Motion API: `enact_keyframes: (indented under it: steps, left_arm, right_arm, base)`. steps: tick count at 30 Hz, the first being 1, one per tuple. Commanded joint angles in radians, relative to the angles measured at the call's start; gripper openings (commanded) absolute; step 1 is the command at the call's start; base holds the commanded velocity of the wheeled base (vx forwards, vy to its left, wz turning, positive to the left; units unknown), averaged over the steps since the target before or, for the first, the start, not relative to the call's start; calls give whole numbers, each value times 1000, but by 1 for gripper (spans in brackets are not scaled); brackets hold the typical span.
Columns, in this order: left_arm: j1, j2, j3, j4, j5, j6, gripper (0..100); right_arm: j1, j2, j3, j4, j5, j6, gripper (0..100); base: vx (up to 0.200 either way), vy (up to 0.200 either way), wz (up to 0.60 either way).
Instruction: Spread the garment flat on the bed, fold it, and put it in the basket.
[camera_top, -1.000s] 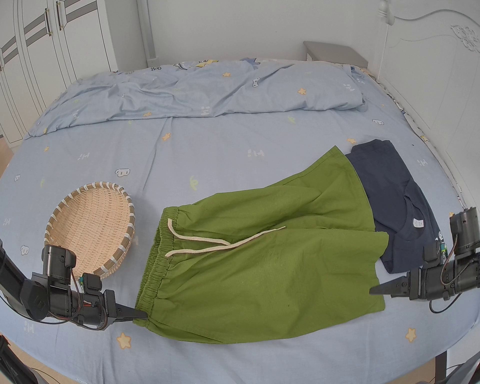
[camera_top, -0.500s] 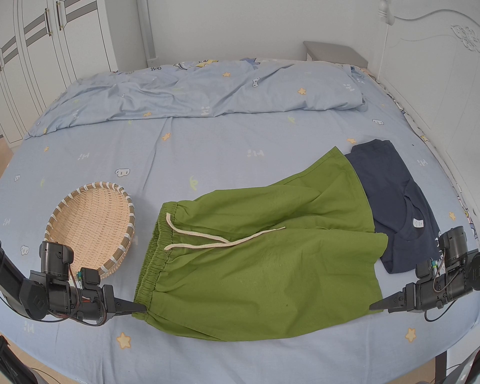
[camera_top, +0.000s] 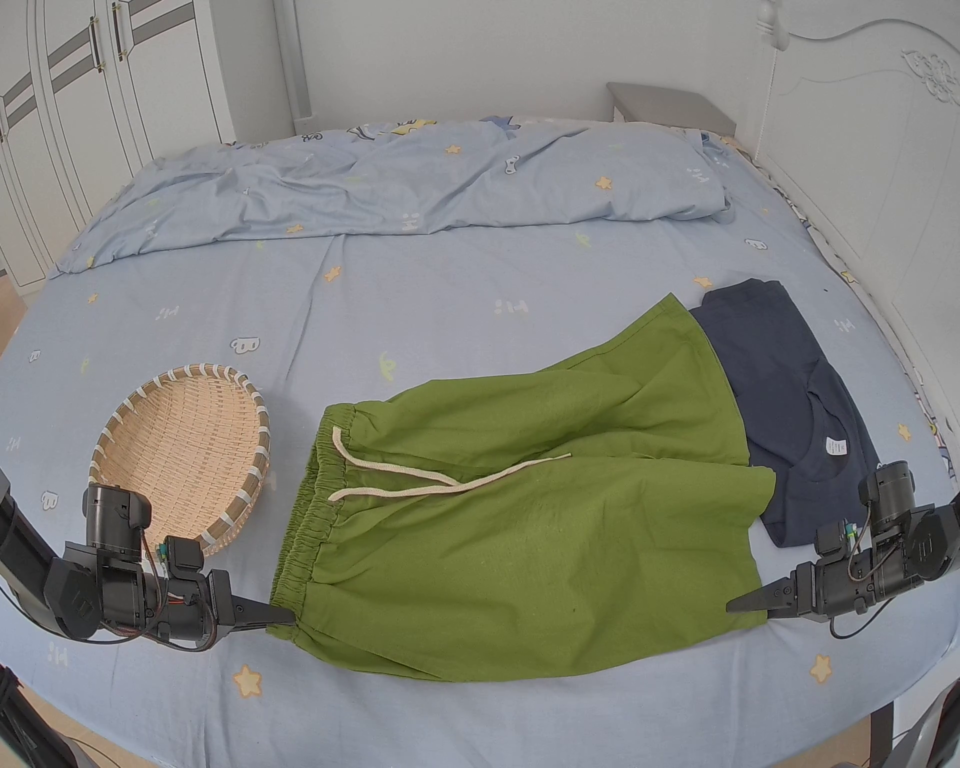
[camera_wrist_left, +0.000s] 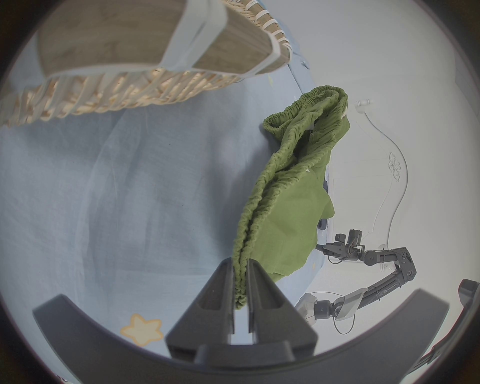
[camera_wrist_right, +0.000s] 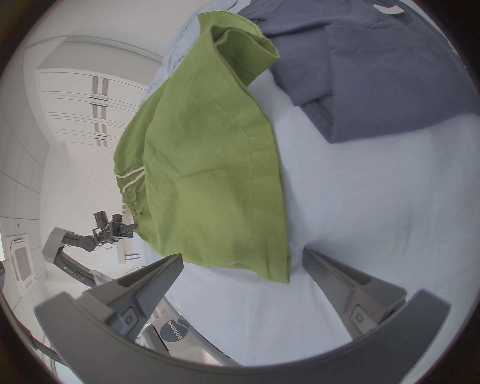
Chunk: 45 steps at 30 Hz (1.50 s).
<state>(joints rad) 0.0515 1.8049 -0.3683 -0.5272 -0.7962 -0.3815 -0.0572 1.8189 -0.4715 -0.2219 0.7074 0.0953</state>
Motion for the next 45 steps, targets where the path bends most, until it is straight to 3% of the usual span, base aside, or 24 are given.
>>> enact_keyframes:
  steps: [1,5,6,19,27,32,38,45]
  left_arm:
    - [1,4,-1,0,0,0,0]
    - [1,4,-3,0,0,0,0]
    - [2,4,-3,0,0,0,0]
    - [13,16,-6,0,2,-5,0]
    - [128,-62,48,18,-57,-10,0]
    - [199,-121,111,73,-54,6,0]
    - [238,-142,181,122,-55,113,0]
    - [246,-137,264,141,-55,236,0]
  right_arm:
    - [-9,65,2,-33,56,0,100]
    - [-27,65,-6,-30,112,1,100]
    - [-29,66,-7,-28,122,3,0]
    - [-65,82,-1,-30,124,0,0]
    - [-42,-26,60,-5,118,-2,0]
    - [31,-87,67,93,96,-3,0]
    - [77,-81,111,95,-9,-12,0]
    - [80,-75,122,93,-16,-16,0]
  base:
    - [0,0,0]
    - [0,0,0]
    - [0,0,0]
    - [0,0,0]
    - [0,0,0]
    - [0,0,0]
    - [0,0,0]
    - [0,0,0]
